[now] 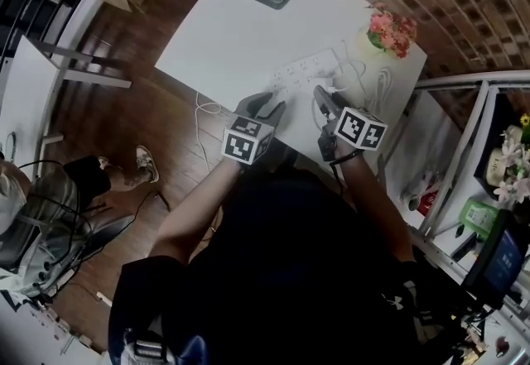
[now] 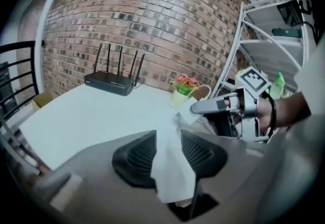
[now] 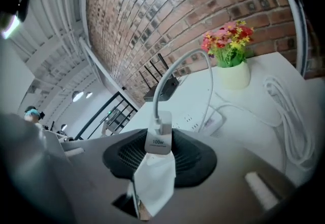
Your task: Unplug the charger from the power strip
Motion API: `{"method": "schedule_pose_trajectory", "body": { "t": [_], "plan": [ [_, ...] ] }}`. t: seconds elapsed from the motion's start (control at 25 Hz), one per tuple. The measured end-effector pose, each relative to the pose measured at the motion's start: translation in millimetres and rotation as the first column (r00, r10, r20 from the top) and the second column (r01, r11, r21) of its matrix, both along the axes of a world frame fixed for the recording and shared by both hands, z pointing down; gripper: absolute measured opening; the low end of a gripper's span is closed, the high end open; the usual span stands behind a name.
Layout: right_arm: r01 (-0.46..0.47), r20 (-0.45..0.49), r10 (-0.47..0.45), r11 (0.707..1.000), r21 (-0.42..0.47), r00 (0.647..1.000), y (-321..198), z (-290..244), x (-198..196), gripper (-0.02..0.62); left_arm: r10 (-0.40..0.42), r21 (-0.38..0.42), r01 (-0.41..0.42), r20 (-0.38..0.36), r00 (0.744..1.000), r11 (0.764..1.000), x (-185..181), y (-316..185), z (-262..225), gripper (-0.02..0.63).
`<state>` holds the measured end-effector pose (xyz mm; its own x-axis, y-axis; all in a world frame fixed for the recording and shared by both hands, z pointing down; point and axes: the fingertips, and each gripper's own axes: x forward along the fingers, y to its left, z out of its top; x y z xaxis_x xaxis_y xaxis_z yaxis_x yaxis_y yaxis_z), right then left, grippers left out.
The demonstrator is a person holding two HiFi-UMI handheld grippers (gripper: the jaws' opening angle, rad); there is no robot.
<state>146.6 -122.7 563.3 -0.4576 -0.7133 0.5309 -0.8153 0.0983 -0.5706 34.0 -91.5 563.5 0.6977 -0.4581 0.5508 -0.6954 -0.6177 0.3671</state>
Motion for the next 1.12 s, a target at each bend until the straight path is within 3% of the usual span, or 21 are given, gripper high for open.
{"method": "schedule_pose_trajectory", "body": {
  "t": [0.28, 0.56, 0.84, 1.12],
  "plan": [
    [-0.049, 0.093, 0.048, 0.999, 0.006, 0.995, 16.9, -4.9, 20.3, 0.144, -0.018, -0.016, 0.018, -0.011, 1.0, 1.0, 0.2, 16.8, -9.9, 0.145],
    [-0.124, 0.156, 0.133, 0.99, -0.065, 0.979, 39.0, 18.5, 46.8, 0.144, -0.017, -0.029, 0.017, 0.009, 1.0, 0.999, 5.0, 25.8, -9.3, 0.137],
    [-0.235, 0.265, 0.274, 0.957, -0.168, 0.924, 58.0, 52.2, 69.7, 0.144, -0.016, -0.05, 0.016, 0.001, 1.0, 0.999, 9.5, 31.7, -7.2, 0.129],
    [-0.261, 0.258, 0.314, 0.94, -0.218, 0.914, 69.1, 74.8, 79.9, 0.144, -0.028, -0.061, 0.028, -0.006, 1.0, 0.998, 9.5, 31.1, -6.5, 0.123]
  ]
}}
